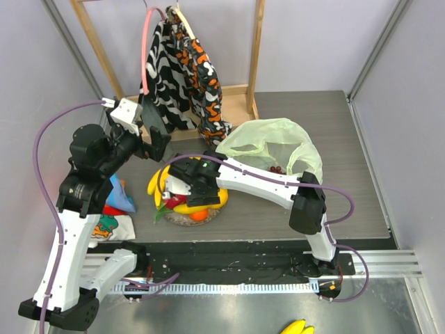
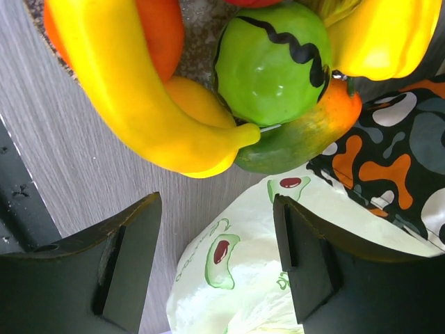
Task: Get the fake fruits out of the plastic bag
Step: Place the fake fruit on the plate, then adjust the plastic bag at the center of the board.
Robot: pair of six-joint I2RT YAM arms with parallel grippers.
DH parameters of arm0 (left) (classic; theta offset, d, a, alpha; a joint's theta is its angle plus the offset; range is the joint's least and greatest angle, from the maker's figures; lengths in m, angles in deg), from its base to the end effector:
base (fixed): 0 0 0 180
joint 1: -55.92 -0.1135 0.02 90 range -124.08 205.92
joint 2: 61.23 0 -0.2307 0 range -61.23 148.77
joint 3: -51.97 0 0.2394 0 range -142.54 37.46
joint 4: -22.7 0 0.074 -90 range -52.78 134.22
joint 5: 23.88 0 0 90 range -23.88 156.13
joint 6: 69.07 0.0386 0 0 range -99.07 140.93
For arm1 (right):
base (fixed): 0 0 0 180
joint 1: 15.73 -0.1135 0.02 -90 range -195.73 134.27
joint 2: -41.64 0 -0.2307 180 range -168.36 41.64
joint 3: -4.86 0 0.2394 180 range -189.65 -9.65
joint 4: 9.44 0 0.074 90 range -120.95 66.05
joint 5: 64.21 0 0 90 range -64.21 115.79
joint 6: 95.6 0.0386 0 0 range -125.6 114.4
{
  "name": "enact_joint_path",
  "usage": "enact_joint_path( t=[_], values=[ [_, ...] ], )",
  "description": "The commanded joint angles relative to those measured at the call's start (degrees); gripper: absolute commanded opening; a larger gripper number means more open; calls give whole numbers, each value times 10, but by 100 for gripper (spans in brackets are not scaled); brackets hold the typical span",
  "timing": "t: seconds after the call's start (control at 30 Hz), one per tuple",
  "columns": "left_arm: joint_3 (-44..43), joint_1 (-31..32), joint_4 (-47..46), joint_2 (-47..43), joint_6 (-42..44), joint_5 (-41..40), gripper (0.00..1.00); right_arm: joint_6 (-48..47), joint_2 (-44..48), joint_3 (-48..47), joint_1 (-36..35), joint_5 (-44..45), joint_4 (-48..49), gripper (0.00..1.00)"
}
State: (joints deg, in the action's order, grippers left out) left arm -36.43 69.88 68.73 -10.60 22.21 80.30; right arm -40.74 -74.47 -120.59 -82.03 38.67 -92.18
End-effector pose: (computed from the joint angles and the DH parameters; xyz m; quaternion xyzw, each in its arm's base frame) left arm 0.1658 -0.0510 0.4225 0.1796 0.7331 -0.1645 0.6351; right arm 0.1645 0.3533 0.2525 -0.7509 0.6351 -0.0684 0.1680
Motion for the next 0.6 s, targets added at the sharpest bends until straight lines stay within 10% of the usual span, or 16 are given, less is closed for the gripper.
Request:
enact_joint_path(
  t=[0.0, 0.57],
  values=[
    [-3, -7, -29, -2, -9, 14, 98, 20, 39, 8, 4, 21, 24, 72],
    [-38, -3, -32, 53, -29, 87, 93, 85, 301, 96, 244, -59, 26, 46]
  ],
)
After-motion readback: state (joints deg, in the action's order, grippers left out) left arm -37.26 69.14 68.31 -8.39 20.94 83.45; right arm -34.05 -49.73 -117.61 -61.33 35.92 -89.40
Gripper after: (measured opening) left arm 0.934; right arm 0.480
